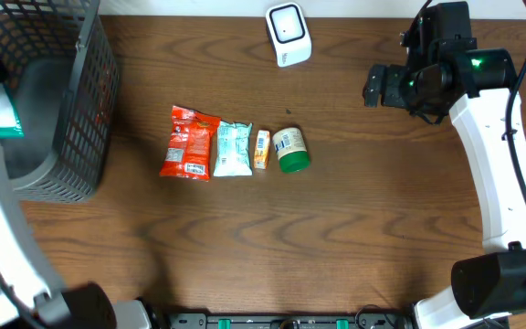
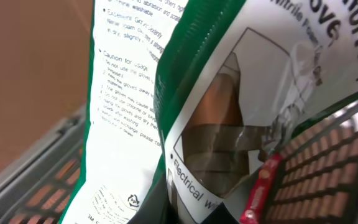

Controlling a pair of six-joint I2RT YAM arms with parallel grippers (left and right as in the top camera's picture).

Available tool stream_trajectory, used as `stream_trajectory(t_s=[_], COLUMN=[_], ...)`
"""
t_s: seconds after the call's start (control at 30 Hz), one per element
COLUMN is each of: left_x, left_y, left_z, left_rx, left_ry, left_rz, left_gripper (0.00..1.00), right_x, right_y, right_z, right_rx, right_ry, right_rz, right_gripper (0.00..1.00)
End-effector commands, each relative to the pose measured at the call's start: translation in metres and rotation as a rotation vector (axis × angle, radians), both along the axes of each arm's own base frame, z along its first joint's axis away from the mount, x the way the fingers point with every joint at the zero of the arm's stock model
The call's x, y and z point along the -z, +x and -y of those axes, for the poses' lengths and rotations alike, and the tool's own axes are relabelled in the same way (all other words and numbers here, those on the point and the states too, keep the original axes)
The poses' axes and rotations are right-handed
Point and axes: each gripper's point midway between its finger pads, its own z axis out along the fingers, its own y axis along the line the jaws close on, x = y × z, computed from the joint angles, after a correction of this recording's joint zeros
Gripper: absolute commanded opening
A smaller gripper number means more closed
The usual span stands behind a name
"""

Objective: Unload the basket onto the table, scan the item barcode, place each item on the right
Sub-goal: 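Grasp the green-white glove pack with the left gripper and lift it out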

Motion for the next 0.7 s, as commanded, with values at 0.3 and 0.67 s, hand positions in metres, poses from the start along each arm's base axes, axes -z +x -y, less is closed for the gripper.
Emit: stream_trajectory(t_s=[0.3, 0.67], left_x=[-0.033, 0.04], left_y=[-0.035, -0.041], left_z=[0.142, 0.288], left_rx=[0.3, 0.608], left_ry=[-0.368, -0.559], left_rz=[0.104, -0.201], left_gripper=[0.07, 0.07], right_x=[-0.004, -0.005], right_y=[0.003, 0.004], right_z=[-0.002, -0.002], right_rx=[-0.013, -0.012], right_ry=[0.001, 0.002], right_rz=[0.013, 0.017], right_gripper=[0.99, 0.99])
